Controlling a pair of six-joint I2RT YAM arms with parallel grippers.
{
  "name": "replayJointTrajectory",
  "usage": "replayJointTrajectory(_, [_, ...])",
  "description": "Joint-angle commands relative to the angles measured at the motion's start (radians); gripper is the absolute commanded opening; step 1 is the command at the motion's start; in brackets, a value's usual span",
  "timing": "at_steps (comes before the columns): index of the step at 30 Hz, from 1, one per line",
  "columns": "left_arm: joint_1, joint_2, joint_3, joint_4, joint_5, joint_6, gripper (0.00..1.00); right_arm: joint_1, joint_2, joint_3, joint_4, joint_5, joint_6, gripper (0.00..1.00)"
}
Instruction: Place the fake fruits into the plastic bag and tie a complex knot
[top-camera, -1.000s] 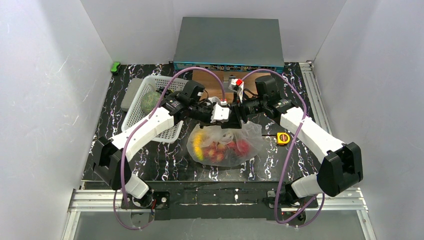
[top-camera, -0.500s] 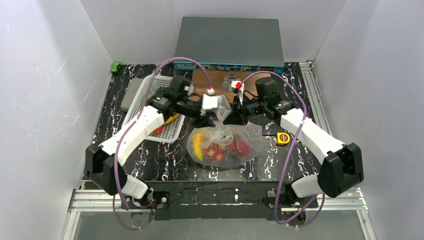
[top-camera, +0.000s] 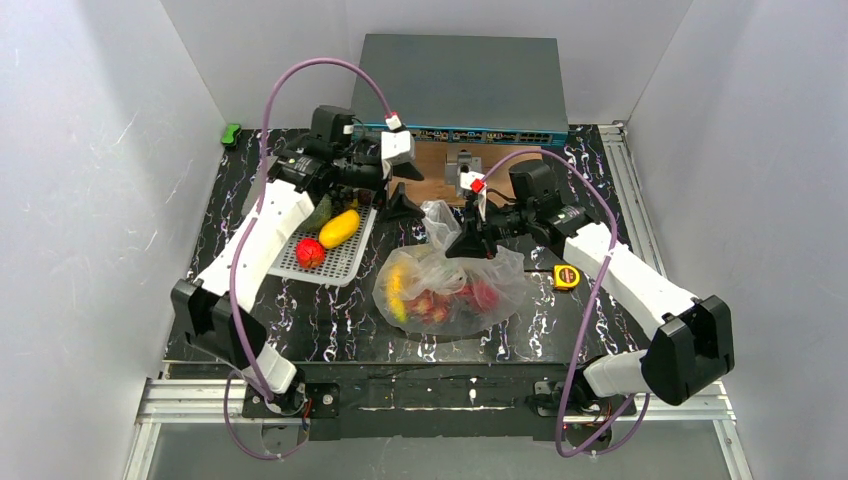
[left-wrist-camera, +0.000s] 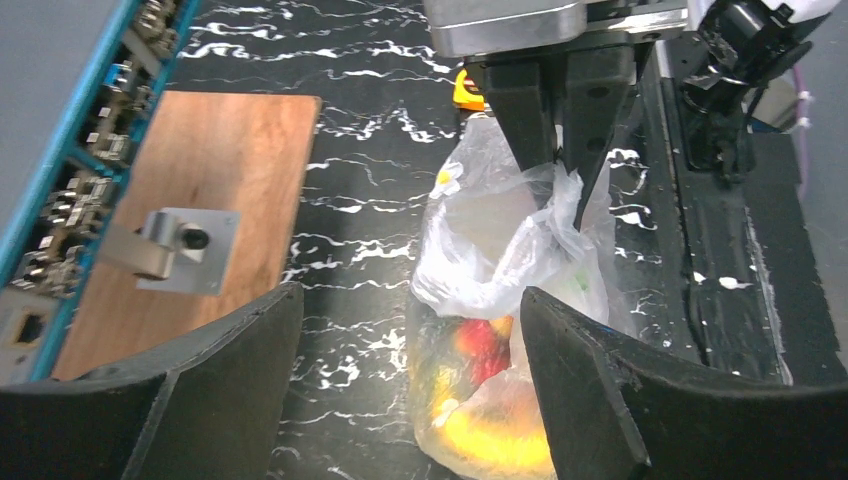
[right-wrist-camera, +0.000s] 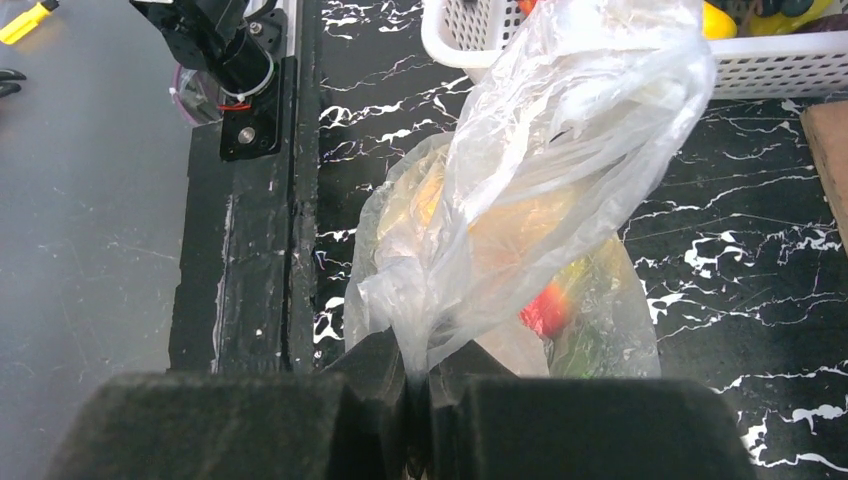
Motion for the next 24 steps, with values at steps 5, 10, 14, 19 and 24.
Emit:
replayJointTrajectory(5, [-0.054,0.057,0.046,-0.204,0.139,0.153,0.75,0.013,-0.036,-0.012,-0.014,-0.020,-0.061,0.11])
replayJointTrajectory(10, [-0.057,0.107,0.116,-0.288,0.157,0.166,0.32,0.013,-0.046,-0.024,-0.022,-0.013,-0.071,0.12])
replayJointTrajectory(14, [-0.038,0.114,0.162,-0.297,0.167,0.114,0.04,-0.009,-0.050,-0.043,-0.048,-0.009,-0.051,0.16])
replayJointTrajectory(19, [-0.002,0.080,0.129,-0.199,0.151,0.015,0.00,-0.041,-0.062,-0.106,-0.027,-0.005,-0.021,0.21])
replayJointTrajectory(24, [-0.002,0.058,0.115,-0.150,0.132,-0.045,0.00,-0.054,-0.043,-0.132,0.010,0.010,0.014,0.22])
